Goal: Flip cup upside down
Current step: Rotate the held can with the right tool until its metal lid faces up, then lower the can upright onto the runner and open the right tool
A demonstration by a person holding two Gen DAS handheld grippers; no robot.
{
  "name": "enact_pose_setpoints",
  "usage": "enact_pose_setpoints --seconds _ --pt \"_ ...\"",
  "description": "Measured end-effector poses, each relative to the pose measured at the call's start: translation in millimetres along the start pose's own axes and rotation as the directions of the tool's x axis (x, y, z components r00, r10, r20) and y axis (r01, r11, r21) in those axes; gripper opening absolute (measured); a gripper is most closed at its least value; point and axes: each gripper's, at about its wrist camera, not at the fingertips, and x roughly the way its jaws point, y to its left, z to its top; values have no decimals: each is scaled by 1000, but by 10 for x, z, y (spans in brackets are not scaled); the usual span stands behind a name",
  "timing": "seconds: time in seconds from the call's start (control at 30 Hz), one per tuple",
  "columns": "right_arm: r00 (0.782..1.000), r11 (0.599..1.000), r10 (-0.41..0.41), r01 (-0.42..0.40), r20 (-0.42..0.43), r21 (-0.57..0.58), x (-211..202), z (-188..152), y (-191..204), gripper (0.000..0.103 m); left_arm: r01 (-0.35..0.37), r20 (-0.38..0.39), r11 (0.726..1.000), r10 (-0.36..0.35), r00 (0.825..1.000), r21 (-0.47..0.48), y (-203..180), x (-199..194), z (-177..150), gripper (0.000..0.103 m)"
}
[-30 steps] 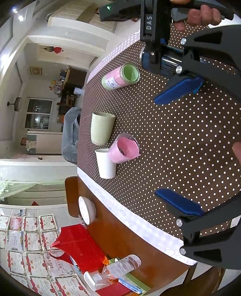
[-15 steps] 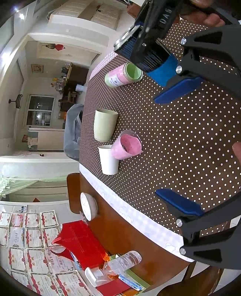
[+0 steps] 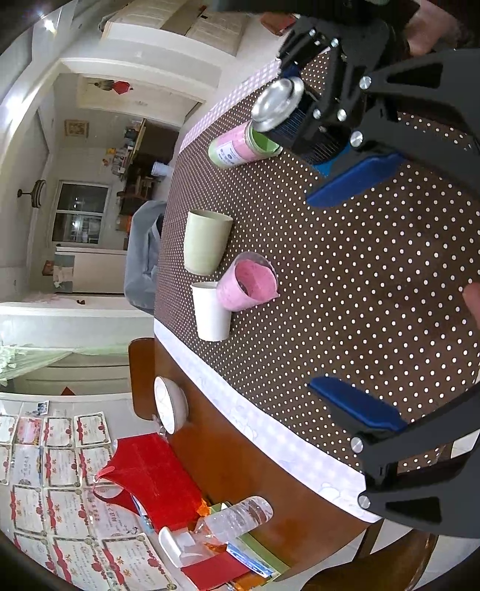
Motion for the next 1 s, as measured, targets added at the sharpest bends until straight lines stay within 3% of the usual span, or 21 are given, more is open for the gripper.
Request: enact_pose_setpoints --seconds 0.13,0.2,0.23,0.27,0.73,1.0 --pt "1000 1000 -2 2 -1 1 35 -20 -10 68 -1 -2 1000 1 1000 1 -3 5 -4 91" --pt "1000 1000 12 -12 5 8 27 -14 -19 80 0 -2 1000 0 1000 0 -1 4 -3 91" --pt "1000 1000 23 -23 15 19 4 -3 -40 94 1 0 1000 -1 1000 0 0 0 -4 91" --pt "999 999 27 -27 21 25 -11 1 -45 97 1 1 1000 -1 1000 0 -2 -3 -2 91" --pt "996 988 72 -78 49 132 -246 104 -206 97 4 39 1000 -4 999 7 -72 -163 57 91" --pt "993 972 120 -120 13 200 -420 212 -274 97 2 74 999 -5 997 33 -177 -333 121 91"
